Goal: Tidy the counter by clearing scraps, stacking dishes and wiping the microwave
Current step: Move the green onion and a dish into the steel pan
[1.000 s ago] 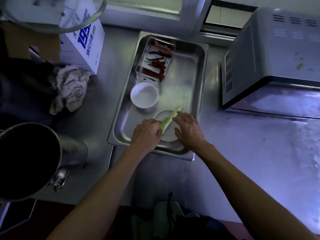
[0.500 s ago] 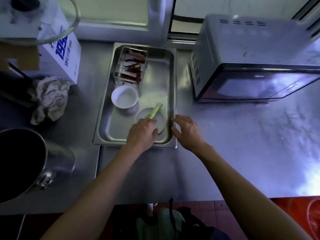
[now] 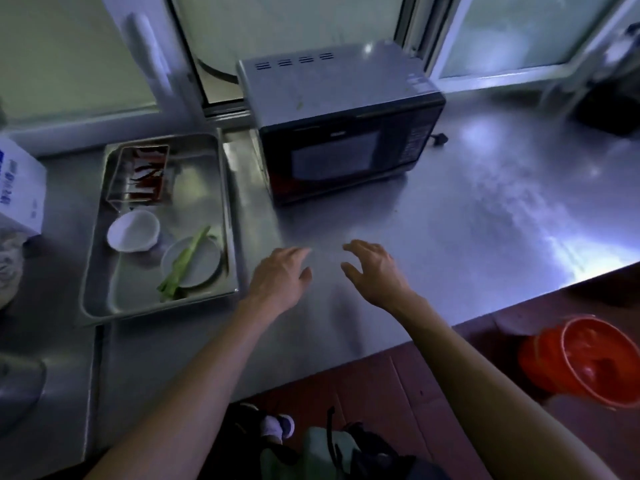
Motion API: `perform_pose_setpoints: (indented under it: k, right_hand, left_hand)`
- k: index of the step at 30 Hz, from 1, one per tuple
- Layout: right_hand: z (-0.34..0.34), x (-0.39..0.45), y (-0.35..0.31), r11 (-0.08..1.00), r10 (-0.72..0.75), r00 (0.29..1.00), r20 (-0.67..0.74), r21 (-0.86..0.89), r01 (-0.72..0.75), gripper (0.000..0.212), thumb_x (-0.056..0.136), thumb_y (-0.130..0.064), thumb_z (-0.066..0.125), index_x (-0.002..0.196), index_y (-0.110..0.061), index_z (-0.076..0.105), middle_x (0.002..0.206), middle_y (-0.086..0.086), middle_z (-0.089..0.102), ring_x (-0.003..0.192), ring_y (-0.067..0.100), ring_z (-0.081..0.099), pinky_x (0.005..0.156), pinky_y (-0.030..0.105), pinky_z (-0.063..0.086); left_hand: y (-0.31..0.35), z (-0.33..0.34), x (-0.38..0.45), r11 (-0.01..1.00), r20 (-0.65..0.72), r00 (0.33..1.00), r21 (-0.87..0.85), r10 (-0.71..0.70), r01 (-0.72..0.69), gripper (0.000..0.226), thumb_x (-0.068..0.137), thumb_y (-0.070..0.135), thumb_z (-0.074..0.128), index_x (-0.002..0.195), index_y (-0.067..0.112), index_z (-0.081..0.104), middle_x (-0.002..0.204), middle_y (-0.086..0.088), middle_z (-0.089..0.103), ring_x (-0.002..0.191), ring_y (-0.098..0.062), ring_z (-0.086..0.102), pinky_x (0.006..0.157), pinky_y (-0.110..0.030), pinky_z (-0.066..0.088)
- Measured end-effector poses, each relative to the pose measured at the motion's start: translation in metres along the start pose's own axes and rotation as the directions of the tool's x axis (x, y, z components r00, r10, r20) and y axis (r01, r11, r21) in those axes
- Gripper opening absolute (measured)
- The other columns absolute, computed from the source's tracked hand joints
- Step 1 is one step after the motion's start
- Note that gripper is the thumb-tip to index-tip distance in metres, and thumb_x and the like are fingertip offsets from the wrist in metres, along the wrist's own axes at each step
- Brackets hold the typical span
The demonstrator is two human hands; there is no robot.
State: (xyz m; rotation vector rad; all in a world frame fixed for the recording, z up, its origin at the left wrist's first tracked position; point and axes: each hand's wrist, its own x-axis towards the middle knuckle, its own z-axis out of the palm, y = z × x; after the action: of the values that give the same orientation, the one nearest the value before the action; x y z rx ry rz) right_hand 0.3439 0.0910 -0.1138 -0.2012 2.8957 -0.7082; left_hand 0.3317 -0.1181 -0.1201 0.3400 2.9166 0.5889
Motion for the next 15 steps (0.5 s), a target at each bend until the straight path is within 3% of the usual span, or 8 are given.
perform_pose_setpoints:
  k: [8,15]
  right_hand:
    - [-0.061,-0.065,0.101,0.990,0.141,0.988,-0.068,0.007,-0.141,0.044,0.100,-0.037,0.053,0.141,-0.020,0.053,0.151,0.002,0.047,0.137,0.027,0.042,0.110,0.042,0.035]
    - [-0.090,-0.107,0.171,0.960,0.281,0.954,-0.108,0.045,-0.278,0.042,0.101,-0.036,0.052,0.140,-0.021,0.053,0.150,-0.002,0.048,0.137,0.024,0.041,0.110,0.044,0.036]
  left_hand:
    - [0.126,0.038,0.021,0.991,0.040,0.991,0.030,0.130,-0.131,0.049,0.097,0.038,0.052,0.144,0.026,0.047,0.145,0.002,0.051,0.131,-0.021,0.047,0.105,-0.037,0.043]
    - [0.206,0.073,0.043,0.962,0.110,0.958,0.025,0.266,-0.270,0.044,0.096,0.035,0.051,0.139,0.023,0.053,0.139,0.003,0.056,0.125,-0.021,0.051,0.096,-0.035,0.046]
